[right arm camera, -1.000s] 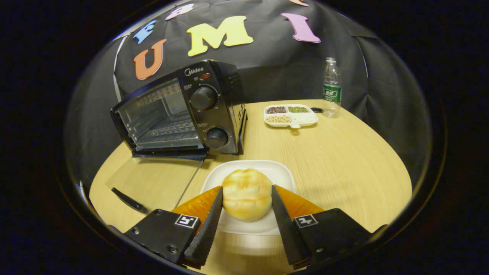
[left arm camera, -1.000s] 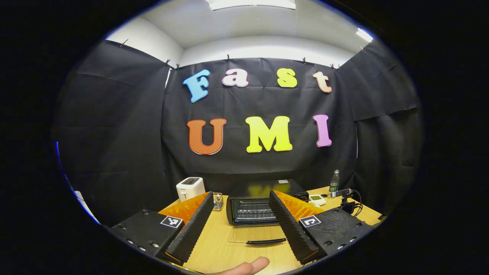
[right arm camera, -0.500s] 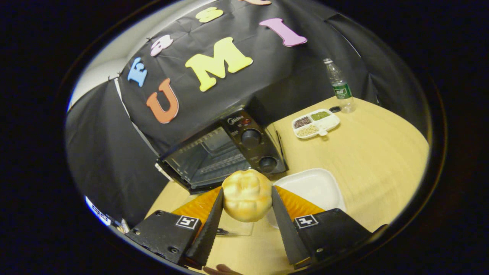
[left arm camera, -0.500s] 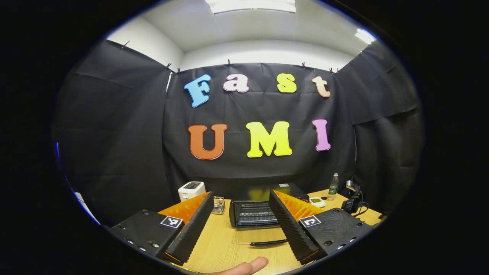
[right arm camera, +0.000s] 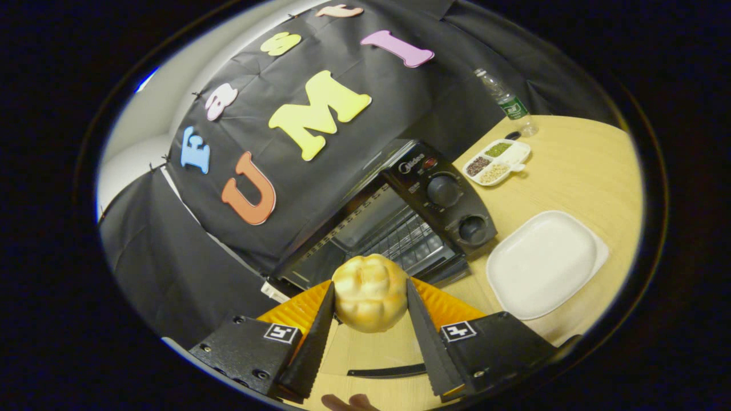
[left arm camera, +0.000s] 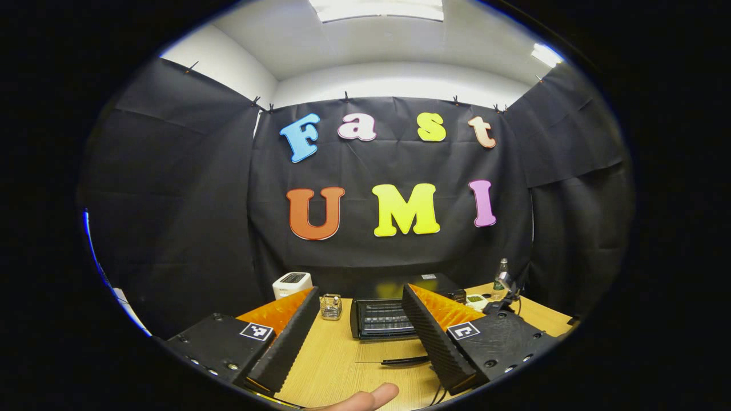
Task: Open the electric oven with the left hand, put the food in, and close the electric oven.
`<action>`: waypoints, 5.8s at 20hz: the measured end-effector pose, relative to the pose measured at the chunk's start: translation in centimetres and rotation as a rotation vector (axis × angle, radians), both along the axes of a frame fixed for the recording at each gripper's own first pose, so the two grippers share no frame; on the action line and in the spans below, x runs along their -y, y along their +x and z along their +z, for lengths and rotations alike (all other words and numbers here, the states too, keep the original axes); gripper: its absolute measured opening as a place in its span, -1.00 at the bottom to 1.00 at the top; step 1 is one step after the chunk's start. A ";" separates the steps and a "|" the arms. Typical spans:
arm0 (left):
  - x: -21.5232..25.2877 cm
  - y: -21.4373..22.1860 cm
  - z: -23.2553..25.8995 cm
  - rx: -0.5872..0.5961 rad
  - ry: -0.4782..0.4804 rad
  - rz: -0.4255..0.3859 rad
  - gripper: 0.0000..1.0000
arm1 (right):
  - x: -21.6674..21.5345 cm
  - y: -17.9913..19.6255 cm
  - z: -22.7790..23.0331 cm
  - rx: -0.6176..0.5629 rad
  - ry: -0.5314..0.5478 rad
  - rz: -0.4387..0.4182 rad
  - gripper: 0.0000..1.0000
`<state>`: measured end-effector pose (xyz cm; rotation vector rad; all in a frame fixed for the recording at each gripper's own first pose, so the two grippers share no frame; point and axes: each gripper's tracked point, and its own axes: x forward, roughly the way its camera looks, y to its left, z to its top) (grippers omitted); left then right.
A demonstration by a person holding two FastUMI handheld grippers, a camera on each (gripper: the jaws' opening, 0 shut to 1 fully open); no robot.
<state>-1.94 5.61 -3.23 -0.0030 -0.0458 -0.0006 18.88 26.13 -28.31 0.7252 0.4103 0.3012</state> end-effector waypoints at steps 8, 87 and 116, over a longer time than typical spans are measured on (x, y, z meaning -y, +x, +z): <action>-1.0 0.1 -0.1 -0.002 -0.008 0.009 0.89 | -5.2 8.1 -1.6 0.009 -0.131 -0.039 0.45; 12.3 11.9 -35.1 -0.773 -0.011 -0.121 0.87 | 26.9 -16.7 28.2 0.529 -0.696 -0.363 0.99; 11.6 17.8 -23.4 -0.485 -0.049 -0.141 0.96 | 25.8 -15.3 24.8 0.479 -0.690 -0.293 0.99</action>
